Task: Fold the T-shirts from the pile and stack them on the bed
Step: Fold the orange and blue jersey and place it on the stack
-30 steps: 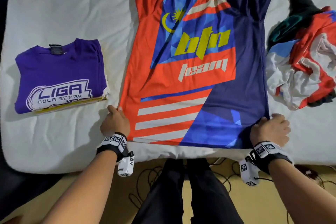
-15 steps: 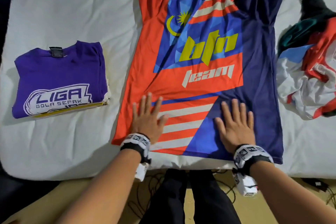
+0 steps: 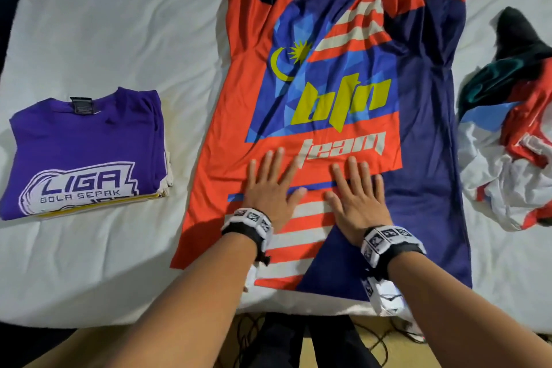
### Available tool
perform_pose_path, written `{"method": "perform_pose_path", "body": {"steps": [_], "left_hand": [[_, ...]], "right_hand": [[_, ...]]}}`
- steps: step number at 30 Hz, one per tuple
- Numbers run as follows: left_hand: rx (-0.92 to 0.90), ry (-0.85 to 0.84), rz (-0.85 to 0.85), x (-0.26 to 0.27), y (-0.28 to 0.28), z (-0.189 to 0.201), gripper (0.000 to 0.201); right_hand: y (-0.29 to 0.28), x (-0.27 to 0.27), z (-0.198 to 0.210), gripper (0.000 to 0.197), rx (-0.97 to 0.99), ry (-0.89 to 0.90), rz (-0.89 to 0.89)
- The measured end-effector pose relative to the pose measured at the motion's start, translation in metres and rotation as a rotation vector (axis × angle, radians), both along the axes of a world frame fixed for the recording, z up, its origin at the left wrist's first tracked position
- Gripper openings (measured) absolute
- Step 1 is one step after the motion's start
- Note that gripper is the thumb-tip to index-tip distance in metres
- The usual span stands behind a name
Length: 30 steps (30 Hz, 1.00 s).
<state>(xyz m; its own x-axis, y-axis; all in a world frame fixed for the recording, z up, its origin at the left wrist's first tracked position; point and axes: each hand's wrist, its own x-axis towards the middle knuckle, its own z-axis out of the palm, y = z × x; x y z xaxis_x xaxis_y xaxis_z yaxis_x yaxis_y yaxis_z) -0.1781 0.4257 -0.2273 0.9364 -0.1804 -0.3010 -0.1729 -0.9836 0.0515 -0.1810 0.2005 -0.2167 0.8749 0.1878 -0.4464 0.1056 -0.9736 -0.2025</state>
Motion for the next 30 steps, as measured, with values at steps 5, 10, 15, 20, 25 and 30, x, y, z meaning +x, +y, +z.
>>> {"method": "perform_pose_path", "body": {"steps": [5, 10, 15, 20, 25, 30], "left_hand": [[0.112, -0.107, 0.326, 0.022, 0.076, 0.006, 0.08], [-0.016, -0.188, 0.048, 0.062, 0.012, 0.011, 0.077], [-0.012, -0.103, -0.088, 0.097, -0.011, -0.012, 0.073], [0.061, -0.174, 0.172, 0.128, 0.043, -0.012, 0.082], [-0.047, -0.17, 0.079, 0.181, 0.001, -0.006, 0.076], [-0.033, -0.175, 0.171, 0.227, 0.014, -0.017, 0.08]], "right_hand": [[-0.064, 0.02, 0.001, 0.083, -0.084, -0.031, -0.434], [-0.017, 0.06, 0.0, 0.076, 0.015, -0.162, -0.163], [0.002, 0.09, -0.019, 0.068, 0.032, -0.177, 0.115], [-0.049, 0.119, -0.02, 0.077, -0.069, -0.159, -0.283], [-0.019, 0.172, -0.014, 0.075, -0.007, -0.273, -0.131], [-0.03, 0.216, -0.021, 0.076, -0.026, -0.182, -0.133]]}}
